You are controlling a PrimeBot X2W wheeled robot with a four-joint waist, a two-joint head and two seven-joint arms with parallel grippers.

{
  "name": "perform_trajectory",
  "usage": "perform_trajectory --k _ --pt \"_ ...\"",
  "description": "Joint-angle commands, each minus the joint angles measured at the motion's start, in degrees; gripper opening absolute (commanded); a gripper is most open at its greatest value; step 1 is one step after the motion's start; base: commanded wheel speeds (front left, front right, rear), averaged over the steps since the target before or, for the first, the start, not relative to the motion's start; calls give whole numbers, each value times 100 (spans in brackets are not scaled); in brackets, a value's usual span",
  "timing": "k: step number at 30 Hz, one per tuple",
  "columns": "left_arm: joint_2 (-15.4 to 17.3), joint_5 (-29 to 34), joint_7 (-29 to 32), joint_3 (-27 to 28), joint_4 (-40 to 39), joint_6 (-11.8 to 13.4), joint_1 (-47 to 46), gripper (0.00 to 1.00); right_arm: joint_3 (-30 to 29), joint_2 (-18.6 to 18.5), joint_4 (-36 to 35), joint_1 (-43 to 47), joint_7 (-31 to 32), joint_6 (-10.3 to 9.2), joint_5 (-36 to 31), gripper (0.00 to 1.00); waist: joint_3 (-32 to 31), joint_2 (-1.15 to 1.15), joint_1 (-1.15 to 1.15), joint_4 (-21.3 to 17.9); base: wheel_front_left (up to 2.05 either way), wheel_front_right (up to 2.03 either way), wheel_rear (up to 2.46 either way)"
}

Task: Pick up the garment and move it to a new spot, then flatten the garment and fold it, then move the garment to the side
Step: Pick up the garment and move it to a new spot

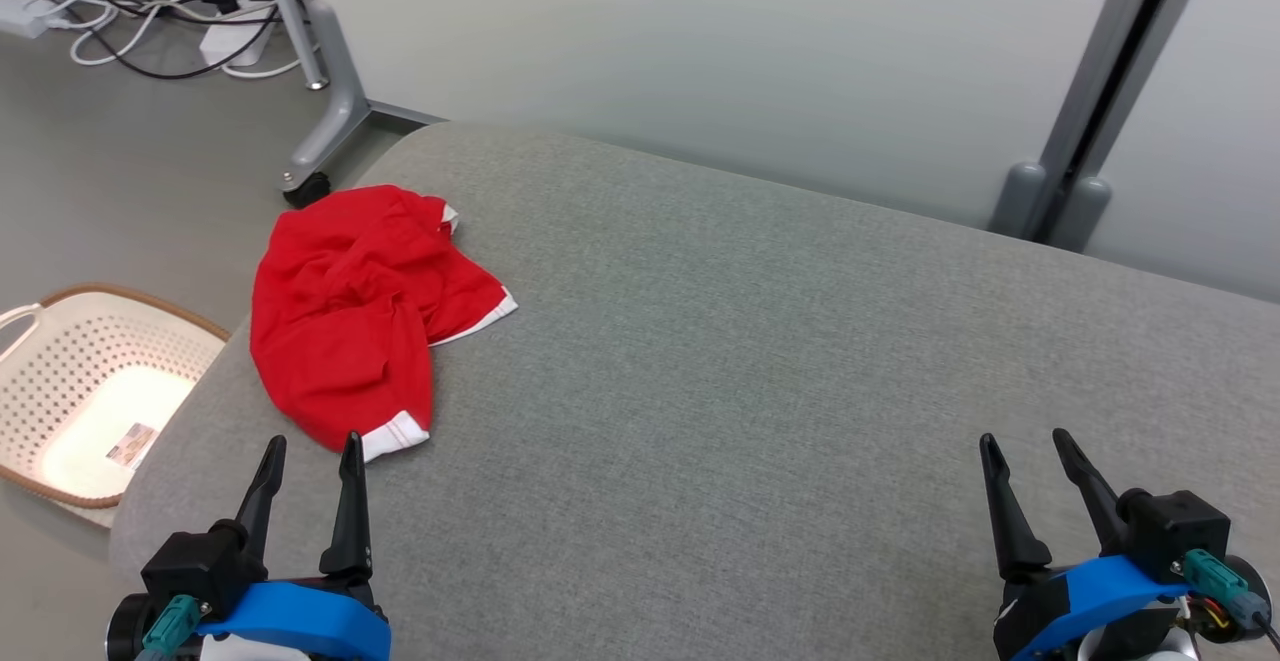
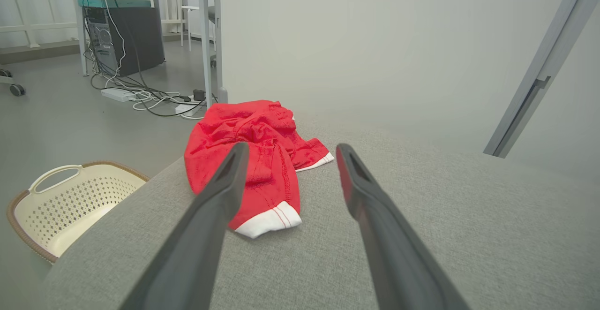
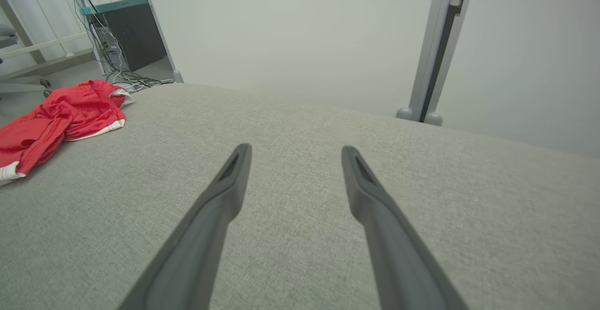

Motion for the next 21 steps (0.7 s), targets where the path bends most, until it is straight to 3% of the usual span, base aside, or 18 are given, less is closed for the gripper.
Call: perform_trajectory --k 1,21 --pt "29 10 -26 -8 -8 -34 3 100 -5 3 -9 -41 -1 0 -52 100 34 0 0 101 0 0 0" --pt "9 -45 -26 -10 -257 -27 -156 100 -30 26 -236 -44 26 0 -63 100 233 0 0 261 0 0 0"
